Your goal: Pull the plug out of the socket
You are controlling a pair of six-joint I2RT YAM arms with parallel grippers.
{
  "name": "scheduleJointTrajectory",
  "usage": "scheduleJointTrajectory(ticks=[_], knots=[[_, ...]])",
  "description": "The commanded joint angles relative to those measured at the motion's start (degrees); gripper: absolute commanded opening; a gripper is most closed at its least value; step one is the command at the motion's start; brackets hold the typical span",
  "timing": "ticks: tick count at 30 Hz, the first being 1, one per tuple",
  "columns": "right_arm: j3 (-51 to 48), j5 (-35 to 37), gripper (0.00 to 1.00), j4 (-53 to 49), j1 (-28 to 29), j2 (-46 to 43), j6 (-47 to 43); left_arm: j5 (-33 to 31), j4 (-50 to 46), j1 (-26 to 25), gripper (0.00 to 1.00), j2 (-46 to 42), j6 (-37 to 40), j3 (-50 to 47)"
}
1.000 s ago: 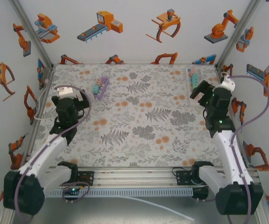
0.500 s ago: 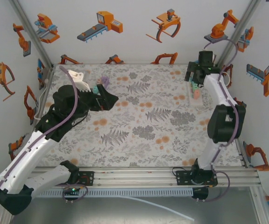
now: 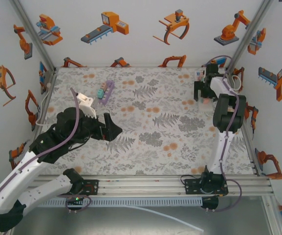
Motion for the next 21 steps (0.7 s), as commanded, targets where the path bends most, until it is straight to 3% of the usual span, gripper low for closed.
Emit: scheduleJointTrajectory(ticks=[1,6,10,17,21], knots=[[1.37,-3.21,0.97,-1.45,0.01,0.53,-1.95,-2.77,-3.15,-0.34,0.97,-0.88,1.77,-0.45],[1.16,-6.51,0.75,-1.88,0.06,0.83,-4.02,-3.38,-3.16,-0.34,0.97,-0.98,1.75,-0.22],[-1.09,-12.21,0.68,-1.43,0.05,-0.36,-5.60,-4.77,-3.43,-0.39,0.97,-1.95,1.53,-0.54],[-6.97,-15.78,0.56,1.30,0.87,-4.36,-8.15,-7.78,-4.10,-0.35,0.97,-4.49,-1.11,-2.78],[-12.55,-18.99,0.52,4.16,4.75,-9.67,-14.95,-9.70,-4.52,-0.28,0.97,-6.57,-1.98,-3.83]])
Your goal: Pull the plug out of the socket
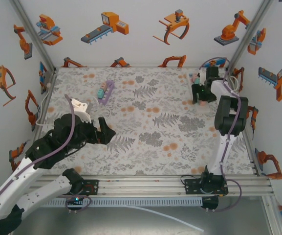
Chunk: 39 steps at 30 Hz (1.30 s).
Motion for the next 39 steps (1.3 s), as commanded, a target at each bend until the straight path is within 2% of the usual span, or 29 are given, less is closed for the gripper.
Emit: scheduleJointTrajectory(ticks=[1,8,16,24,28,32,39], knots=[[-4.12,-7.83,0.51,-0.08,5.41,-4.76,-7.53,-2.74,-0.83,-0.21,0.97,-1.84,-1.65,-0.79],[-11.41,-7.55,0.48,-1.31,15.92,-10.09,-22.44,-3.75,-0.58,-0.19,0.97,-4.08,-2.35,-3.14],[-21.23,-13.77,0.48,-2.17,21.67,-15.74,-39.17,-4.54,-0.38,-0.19,0.97,-4.98,-3.83,-7.29],[-22.55,-17.30,0.47,-4.45,25.39,-16.39,-44.35,-5.02,1.91,-0.19,0.97,-5.17,-3.92,-9.54],[-23.49,-13.95,0.47,-3.65,29.82,-15.65,-47.64,-4.71,4.67,-0.19,0.97,-5.19,-3.48,-12.00],[-25.99,-11.78,0.55,0.83,31.39,-17.44,-48.03,-4.81,6.10,-0.22,0.97,-5.08,-2.81,-14.50],[-30.23,-13.23,0.80,8.33,31.39,-23.96,-43.99,-5.59,7.68,-0.21,0.97,-4.77,-3.59,-16.82]])
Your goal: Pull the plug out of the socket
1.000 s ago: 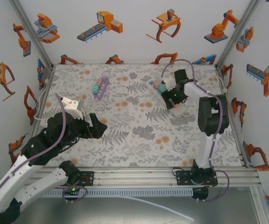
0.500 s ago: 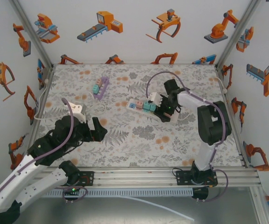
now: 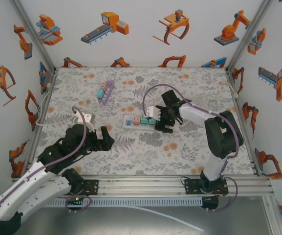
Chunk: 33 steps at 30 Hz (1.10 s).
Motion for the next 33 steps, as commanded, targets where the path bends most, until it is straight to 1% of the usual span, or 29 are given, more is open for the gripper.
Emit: scheduleJointTrajectory(ticks=[1,5,7,10,13,15,17,19,21,23,25,27,28,30,33], knots=[[-0.93,-2.00,0.82,3.37,0.05,-4.38,1.84,-1.05,3.09,-0.23,0.97,0.38,-0.73,-0.67],[-1.60,-3.87,0.87,4.28,0.05,-9.08,3.36,-0.89,4.28,-0.19,0.97,2.49,-0.88,-0.17],[-2.10,-4.62,0.88,4.97,0.05,-11.64,3.98,-0.79,4.71,-0.19,0.97,3.85,-0.61,0.22],[-2.42,-6.68,0.88,6.74,0.06,-15.78,7.59,-1.31,5.72,-0.19,0.97,6.07,-0.80,0.90],[-2.42,-9.22,0.88,10.41,0.05,-20.22,15.69,-5.18,4.72,-0.13,0.97,8.80,-4.24,2.49],[-2.60,-9.34,0.88,15.00,0.05,-22.83,25.82,-8.48,3.31,0.11,0.97,11.31,-7.48,4.16],[-2.60,-8.96,0.88,18.11,0.05,-24.20,34.70,-9.78,2.63,1.05,0.97,13.86,-9.85,5.69],[-2.68,-9.21,0.86,20.21,0.05,-24.58,41.70,-7.28,3.48,3.61,0.97,16.25,-12.32,6.82],[-2.43,-9.38,0.84,21.35,0.05,-24.18,47.99,-1.31,5.95,7.26,0.97,18.88,-15.54,7.82],[-1.81,-9.53,0.83,21.85,0.05,-23.08,53.76,3.32,6.47,10.28,0.97,22.45,-19.00,9.83],[0.03,-8.72,0.81,20.33,0.14,-21.25,58.43,6.08,5.91,12.16,0.97,26.35,-19.05,12.66],[2.92,-7.14,0.79,16.78,0.37,-18.89,61.53,7.23,5.27,13.11,0.98,30.23,-17.62,15.93],[4.16,-6.59,0.79,15.15,0.63,-17.87,61.63,7.70,5.39,13.41,0.98,31.81,-17.16,16.98],[6.07,-5.12,0.78,12.38,1.87,-15.88,58.95,9.46,6.36,14.53,0.99,34.72,-17.75,18.49],[8.09,-5.17,0.79,10.92,4.23,-12.63,52.03,16.04,7.04,17.58,0.99,40.81,-20.05,21.37]])
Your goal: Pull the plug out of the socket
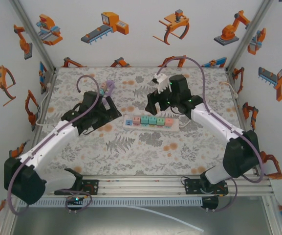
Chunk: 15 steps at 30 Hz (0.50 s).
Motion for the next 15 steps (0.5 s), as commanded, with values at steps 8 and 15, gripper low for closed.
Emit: scheduleJointTrajectory(ticks=[8,15], knots=[[7.25,1.79,0.79,-3.56,9.42,10.56,-24.68,9.34,-0.03,5.06,0.72,16.90,-0.04,9.51],[9.51,4.57,0.71,-6.08,11.46,16.97,-31.92,12.05,1.77,5.14,0.60,23.45,2.21,9.95]])
